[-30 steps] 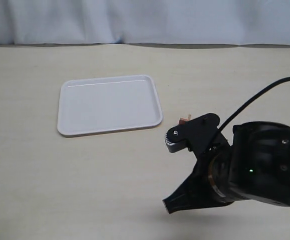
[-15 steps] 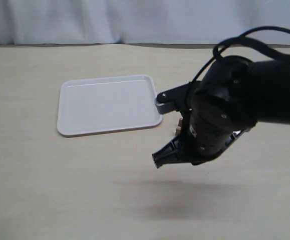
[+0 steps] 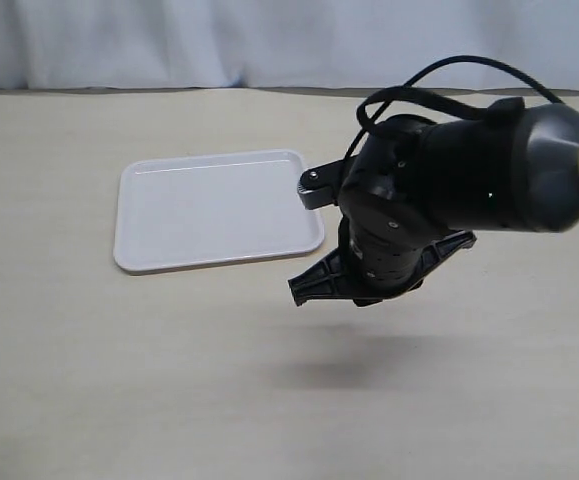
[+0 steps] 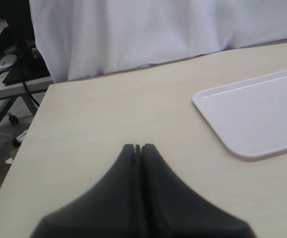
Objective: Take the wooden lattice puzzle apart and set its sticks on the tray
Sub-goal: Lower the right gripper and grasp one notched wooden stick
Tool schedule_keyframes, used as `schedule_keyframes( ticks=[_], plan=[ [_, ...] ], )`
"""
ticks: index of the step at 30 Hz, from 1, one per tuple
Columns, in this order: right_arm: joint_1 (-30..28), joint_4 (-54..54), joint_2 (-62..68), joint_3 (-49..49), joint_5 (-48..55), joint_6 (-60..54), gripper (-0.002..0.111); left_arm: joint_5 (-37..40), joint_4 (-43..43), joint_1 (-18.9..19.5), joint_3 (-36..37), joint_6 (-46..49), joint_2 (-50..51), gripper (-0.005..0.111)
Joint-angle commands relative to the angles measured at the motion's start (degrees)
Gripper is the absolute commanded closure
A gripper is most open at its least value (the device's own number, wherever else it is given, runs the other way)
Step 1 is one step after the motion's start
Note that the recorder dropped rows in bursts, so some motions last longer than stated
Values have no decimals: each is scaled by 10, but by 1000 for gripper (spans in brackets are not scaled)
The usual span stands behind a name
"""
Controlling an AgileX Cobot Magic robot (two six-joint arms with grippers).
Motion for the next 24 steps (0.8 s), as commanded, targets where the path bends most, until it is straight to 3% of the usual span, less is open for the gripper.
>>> schedule_keyframes(
  ticks=[1, 14, 24],
  plan=[
    [-18, -9, 0, -4, -2, -2, 77, -4, -2, 1, 1, 1, -1, 107],
    [-83, 48, 0, 19, -86, -30, 75, -4, -1, 1, 1, 1, -1, 107],
    [-84, 41, 0, 46, -137, 24, 75, -4, -1, 1, 1, 1, -1, 107]
  ],
)
